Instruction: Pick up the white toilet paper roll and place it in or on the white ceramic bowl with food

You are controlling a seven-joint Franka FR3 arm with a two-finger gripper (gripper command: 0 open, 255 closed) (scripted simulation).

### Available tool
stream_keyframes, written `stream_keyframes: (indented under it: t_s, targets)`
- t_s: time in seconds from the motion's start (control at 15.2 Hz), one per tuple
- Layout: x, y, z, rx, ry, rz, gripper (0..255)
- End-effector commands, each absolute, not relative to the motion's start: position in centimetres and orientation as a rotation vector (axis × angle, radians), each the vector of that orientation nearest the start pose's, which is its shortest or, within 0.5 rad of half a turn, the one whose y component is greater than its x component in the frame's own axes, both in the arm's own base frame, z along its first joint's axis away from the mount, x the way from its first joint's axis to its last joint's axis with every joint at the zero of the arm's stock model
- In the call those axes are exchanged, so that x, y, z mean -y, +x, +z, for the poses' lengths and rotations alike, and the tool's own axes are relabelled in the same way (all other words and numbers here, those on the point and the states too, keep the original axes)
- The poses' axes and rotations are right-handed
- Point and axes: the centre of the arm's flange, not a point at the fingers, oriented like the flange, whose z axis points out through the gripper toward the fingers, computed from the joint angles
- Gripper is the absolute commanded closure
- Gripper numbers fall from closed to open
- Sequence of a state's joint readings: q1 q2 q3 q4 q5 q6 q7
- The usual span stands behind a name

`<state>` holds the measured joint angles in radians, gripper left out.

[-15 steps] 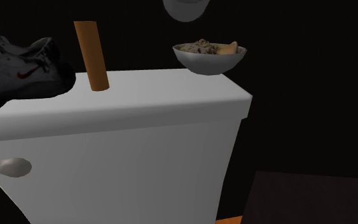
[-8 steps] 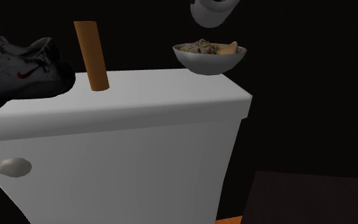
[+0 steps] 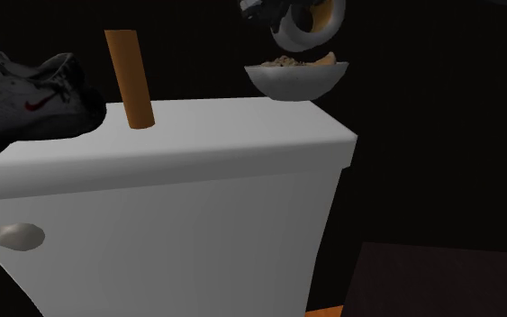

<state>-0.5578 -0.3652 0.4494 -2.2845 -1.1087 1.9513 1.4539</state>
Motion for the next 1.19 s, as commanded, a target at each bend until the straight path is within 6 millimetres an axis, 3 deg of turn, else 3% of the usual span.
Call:
stream_keyframes:
  t_s: [0.0, 0.59, 0.66, 0.99, 1.12]
  targets:
    - [9.4, 45.6, 51.3, 1.093, 1.751, 0.803, 255]
    - [9.4, 45.6, 50.8, 1.093, 1.751, 0.803, 255]
    - [9.4, 45.6, 50.8, 1.093, 1.751, 0.803, 0]
    - [9.4, 45.6, 50.8, 1.093, 1.751, 0.803, 0]
    - [6.9, 45.4, 51.8, 1.093, 1.751, 0.803, 0]
